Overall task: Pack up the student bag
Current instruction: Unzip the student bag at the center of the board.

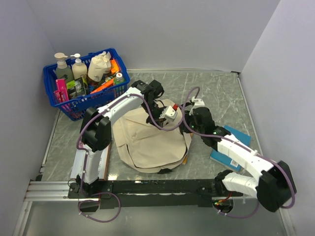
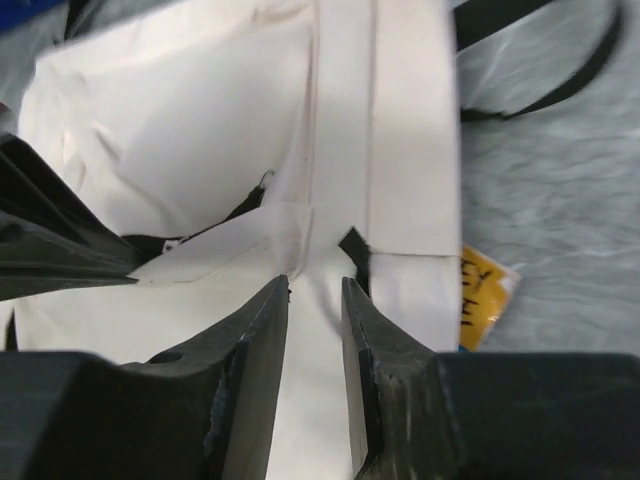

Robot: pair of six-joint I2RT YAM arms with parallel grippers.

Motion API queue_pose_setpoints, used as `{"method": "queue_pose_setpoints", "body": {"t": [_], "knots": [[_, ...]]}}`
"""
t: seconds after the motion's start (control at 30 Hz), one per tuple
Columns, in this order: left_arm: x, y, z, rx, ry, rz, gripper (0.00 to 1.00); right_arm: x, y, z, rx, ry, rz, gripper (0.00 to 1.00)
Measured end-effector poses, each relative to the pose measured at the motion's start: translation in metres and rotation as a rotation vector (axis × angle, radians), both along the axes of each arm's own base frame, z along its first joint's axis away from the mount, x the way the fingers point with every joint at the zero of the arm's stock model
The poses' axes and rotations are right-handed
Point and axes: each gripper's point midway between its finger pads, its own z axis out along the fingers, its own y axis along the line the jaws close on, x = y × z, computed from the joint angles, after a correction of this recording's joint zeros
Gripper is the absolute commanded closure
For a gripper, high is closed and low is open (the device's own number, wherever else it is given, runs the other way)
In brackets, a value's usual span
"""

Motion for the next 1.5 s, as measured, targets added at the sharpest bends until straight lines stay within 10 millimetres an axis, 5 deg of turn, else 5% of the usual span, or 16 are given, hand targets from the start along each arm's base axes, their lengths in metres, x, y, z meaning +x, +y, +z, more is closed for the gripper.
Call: {"method": "queue_pose_setpoints", "body": {"t": [0.2,0.57,0.83,0.97,1.5], "knots": [[-0.001,0.000,0.001,0.002,0.005,0.008,0.98,-0.005,0.011,-0.035,-0.025,0.104,0.062,0.65],[-0.001,0.000,0.002,0.003,0.007,0.013,0.98,-0.004,0.007,-0.047,-0.063,0.124,0.055,0.55],[-0.001,0.000,0.002,0.003,0.007,0.014,0.98,-0.002,0.006,-0.056,-0.089,0.137,0.051,0.70],[-0.001,0.000,0.002,0.005,0.009,0.016,0.98,-0.002,0.007,-0.056,-0.091,0.133,0.060,0.99],[-0.001,-0.002,0.006,0.008,0.029,0.047,0.98,-0.015,-0.005,-0.030,-0.065,0.096,0.015,1.00]]}}
